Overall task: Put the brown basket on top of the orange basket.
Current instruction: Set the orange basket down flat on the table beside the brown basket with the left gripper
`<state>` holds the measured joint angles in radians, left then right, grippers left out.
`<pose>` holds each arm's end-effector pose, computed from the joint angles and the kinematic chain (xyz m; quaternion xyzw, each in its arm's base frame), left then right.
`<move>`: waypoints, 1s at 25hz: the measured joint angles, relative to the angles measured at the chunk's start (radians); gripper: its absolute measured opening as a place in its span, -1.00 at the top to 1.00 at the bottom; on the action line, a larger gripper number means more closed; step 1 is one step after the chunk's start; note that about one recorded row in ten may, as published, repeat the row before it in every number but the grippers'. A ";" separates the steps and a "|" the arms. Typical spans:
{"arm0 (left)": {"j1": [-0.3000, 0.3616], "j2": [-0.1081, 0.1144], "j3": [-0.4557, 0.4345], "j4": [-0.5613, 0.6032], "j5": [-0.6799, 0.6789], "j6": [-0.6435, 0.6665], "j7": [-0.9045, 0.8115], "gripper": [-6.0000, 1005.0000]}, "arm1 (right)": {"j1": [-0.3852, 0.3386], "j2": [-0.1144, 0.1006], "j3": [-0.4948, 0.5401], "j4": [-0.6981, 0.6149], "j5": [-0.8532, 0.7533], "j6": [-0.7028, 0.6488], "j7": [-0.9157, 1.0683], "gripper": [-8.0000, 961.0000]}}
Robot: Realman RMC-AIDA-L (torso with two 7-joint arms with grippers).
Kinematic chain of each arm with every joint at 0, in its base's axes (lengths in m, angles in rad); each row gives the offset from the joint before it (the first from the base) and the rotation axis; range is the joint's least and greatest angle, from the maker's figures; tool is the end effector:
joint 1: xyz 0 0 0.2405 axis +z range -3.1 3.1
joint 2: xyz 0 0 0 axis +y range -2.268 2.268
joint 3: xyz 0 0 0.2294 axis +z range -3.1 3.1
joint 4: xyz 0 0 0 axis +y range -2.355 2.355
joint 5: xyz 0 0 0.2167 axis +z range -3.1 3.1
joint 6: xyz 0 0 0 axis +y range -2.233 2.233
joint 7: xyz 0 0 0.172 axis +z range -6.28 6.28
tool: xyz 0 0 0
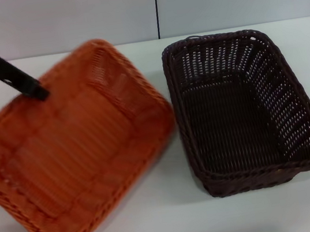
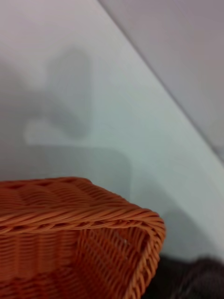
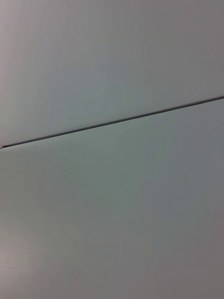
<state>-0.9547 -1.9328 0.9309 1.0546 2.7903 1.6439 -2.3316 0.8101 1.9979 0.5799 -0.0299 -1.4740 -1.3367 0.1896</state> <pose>-0.1635 0.4280 0.0844 -0.9035 -0.3116 0.1850 0.2290 0.2449 0.4404 0.1406 -0.4980 0.1400 0.4353 0.7368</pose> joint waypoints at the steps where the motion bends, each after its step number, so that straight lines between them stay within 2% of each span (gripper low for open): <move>1: -0.012 -0.007 0.002 -0.019 0.003 -0.006 0.010 0.65 | 0.000 0.000 0.000 0.000 0.000 0.000 0.000 -0.26; 3: -0.040 -0.029 0.004 -0.052 0.004 -0.018 0.041 0.65 | 0.000 0.001 0.000 0.001 0.000 0.000 0.000 -0.26; 4: -0.040 -0.029 0.004 -0.052 0.004 -0.018 0.041 0.65 | 0.000 0.001 0.000 0.001 0.000 0.000 0.000 -0.26; 6: -0.055 -0.047 0.004 -0.054 0.002 -0.019 0.068 0.65 | -0.001 0.003 0.000 0.002 0.000 0.000 0.001 -0.26; 7: -0.055 -0.047 0.004 -0.054 0.002 -0.019 0.068 0.65 | -0.002 0.004 0.000 0.002 0.000 0.000 0.001 -0.26; 8: -0.064 -0.062 0.005 -0.057 -0.002 -0.017 0.088 0.65 | -0.003 0.004 0.000 0.002 0.000 0.001 0.001 -0.26; 12: -0.066 -0.067 0.005 -0.058 -0.003 -0.017 0.095 0.66 | -0.006 0.007 0.000 0.002 0.000 0.006 0.001 -0.26; 13: -0.077 -0.101 0.006 -0.064 -0.005 -0.021 0.126 0.66 | -0.008 0.009 0.000 0.002 0.000 0.007 0.001 -0.26; 16: -0.083 -0.111 0.006 -0.067 -0.008 -0.022 0.132 0.66 | -0.010 0.010 0.000 0.002 0.000 0.008 0.001 -0.26; 18: -0.106 -0.127 0.006 -0.089 -0.020 -0.025 0.151 0.66 | -0.013 0.011 0.000 0.002 0.000 0.008 0.001 -0.26; 21: -0.134 -0.126 0.006 -0.171 -0.093 -0.039 0.191 0.66 | -0.018 0.012 0.000 0.003 0.000 0.008 0.001 -0.25; 25: -0.145 -0.125 0.007 -0.200 -0.116 -0.043 0.212 0.66 | -0.022 0.015 0.000 0.004 0.000 0.009 0.001 -0.25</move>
<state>-1.0995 -2.0578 0.9374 0.8548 2.6745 1.6006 -2.1199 0.7886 2.0125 0.5798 -0.0261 -1.4739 -1.3277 0.1903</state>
